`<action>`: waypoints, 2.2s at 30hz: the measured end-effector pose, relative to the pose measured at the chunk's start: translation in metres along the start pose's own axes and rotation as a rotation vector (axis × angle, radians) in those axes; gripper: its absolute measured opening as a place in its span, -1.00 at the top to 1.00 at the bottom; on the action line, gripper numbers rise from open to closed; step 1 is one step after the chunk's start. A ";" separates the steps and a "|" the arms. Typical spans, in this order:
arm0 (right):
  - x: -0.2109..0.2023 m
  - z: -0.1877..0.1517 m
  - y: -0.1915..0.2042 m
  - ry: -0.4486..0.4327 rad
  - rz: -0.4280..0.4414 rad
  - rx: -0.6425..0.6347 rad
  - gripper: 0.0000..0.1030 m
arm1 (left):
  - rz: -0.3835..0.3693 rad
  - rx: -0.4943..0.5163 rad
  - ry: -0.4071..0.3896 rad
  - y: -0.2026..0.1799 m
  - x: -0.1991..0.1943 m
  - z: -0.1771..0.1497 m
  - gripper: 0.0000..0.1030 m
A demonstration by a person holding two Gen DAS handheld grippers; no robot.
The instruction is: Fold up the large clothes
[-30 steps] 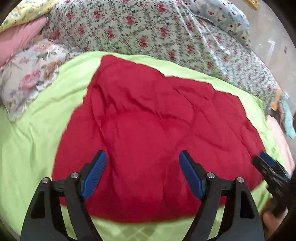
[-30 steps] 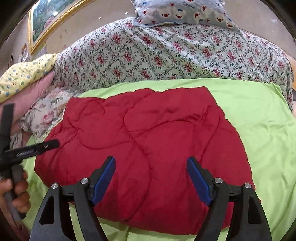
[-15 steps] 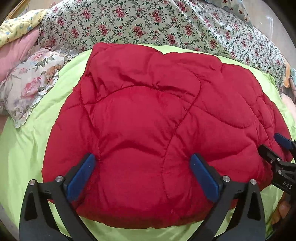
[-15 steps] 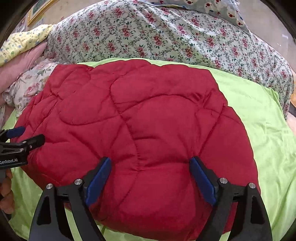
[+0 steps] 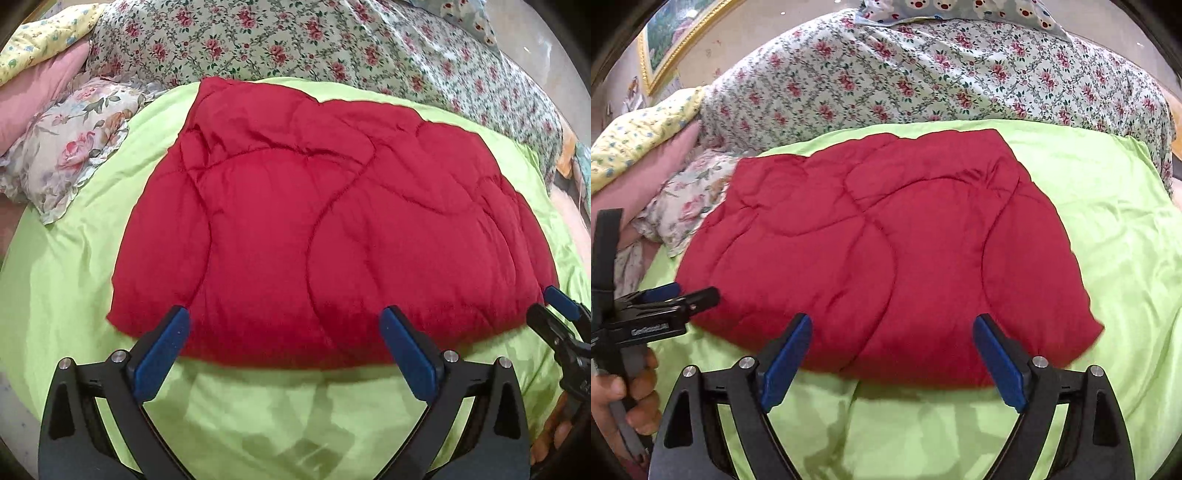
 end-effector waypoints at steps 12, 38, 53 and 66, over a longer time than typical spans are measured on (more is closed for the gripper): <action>-0.009 -0.056 0.010 0.087 -0.004 -0.038 -0.81 | 0.110 0.072 0.032 -0.001 -0.007 -0.042 -1.00; -0.030 -0.023 0.033 0.076 -0.026 -0.084 -0.91 | 0.134 0.079 -0.050 0.003 -0.047 -0.025 -1.00; -0.002 -0.002 0.031 0.122 -0.028 -0.073 -0.91 | 0.138 0.058 -0.011 0.010 -0.024 -0.008 -1.00; 0.008 0.013 0.023 0.135 -0.023 -0.049 -0.91 | 0.148 0.058 -0.005 0.009 -0.015 0.007 -1.00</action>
Point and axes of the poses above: each gripper's, at about its wrist camera, not at the fingertips, and x roughly the way its jaws point, y to its left, z to its top, the point moved 8 cm from there along x, roughly the way its jaws point, and after that the axes turned 13 degrees about y, right-handed, at the moved point
